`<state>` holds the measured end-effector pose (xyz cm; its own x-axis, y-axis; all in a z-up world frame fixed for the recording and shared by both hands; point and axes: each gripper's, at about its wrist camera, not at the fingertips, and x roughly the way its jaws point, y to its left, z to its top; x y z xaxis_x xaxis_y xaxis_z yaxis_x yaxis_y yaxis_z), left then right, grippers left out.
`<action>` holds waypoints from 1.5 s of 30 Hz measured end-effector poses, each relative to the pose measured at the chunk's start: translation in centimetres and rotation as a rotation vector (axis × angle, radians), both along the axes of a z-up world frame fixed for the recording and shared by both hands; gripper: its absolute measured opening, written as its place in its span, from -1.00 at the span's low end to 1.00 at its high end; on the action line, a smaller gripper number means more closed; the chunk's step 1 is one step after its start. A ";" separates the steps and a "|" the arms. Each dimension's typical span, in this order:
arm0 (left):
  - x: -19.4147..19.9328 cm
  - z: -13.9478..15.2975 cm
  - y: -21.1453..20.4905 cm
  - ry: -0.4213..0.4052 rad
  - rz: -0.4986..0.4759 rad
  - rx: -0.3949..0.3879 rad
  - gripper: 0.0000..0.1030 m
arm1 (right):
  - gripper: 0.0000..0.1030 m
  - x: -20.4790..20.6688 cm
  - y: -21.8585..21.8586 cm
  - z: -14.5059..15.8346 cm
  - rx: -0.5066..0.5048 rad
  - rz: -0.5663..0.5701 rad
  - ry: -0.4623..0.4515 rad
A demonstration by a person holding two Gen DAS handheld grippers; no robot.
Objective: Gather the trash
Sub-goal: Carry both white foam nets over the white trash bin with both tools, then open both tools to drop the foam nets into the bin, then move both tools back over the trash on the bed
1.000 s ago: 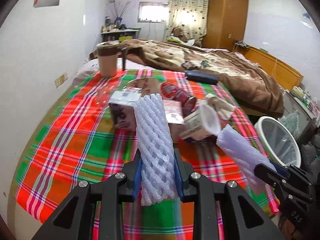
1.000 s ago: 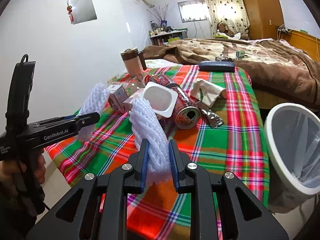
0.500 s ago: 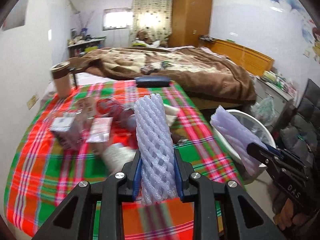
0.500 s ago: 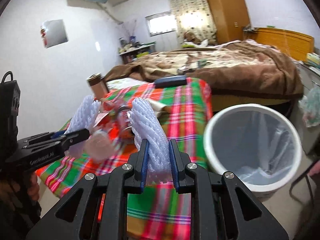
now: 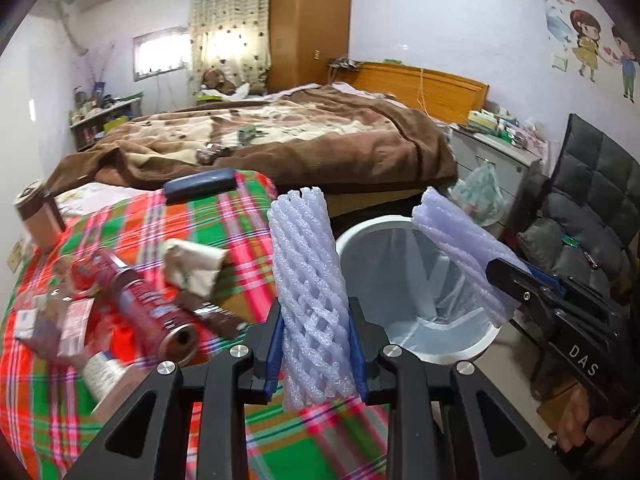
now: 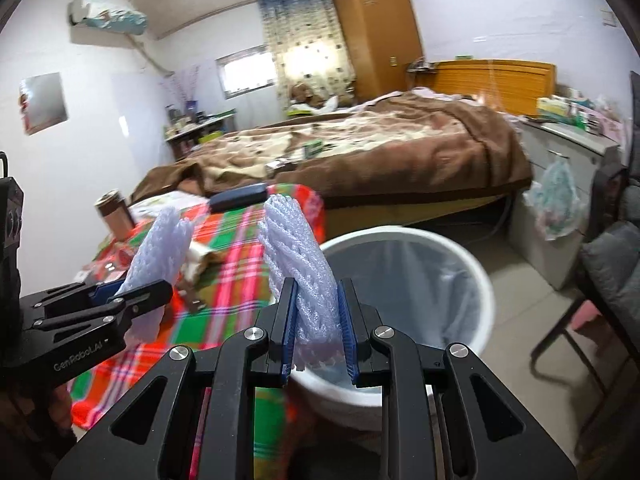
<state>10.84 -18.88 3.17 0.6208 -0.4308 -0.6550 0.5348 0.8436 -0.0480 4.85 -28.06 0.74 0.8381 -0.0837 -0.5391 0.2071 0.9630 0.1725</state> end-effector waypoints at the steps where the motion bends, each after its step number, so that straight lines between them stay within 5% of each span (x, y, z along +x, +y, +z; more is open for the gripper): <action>1: 0.0 0.0 -0.7 0.000 -0.010 -0.001 -0.43 | -0.59 0.2 -0.4 -0.2 -0.009 -0.019 0.012; 17: 2.6 -3.5 -9.5 0.098 -0.138 0.032 -0.42 | -0.58 2.0 -5.4 -4.4 -0.029 -0.153 0.216; 21: 3.3 -4.5 -9.9 0.132 -0.137 0.041 -0.11 | -0.51 1.9 -5.7 -4.8 -0.027 -0.160 0.247; 26: 3.6 -4.7 -9.6 0.137 -0.125 0.026 0.18 | 0.16 1.4 -5.4 -4.8 -0.025 -0.153 0.246; 45: 1.5 -1.3 -0.7 0.053 0.024 -0.045 0.27 | 0.17 0.7 -2.1 -2.0 -0.016 -0.080 0.136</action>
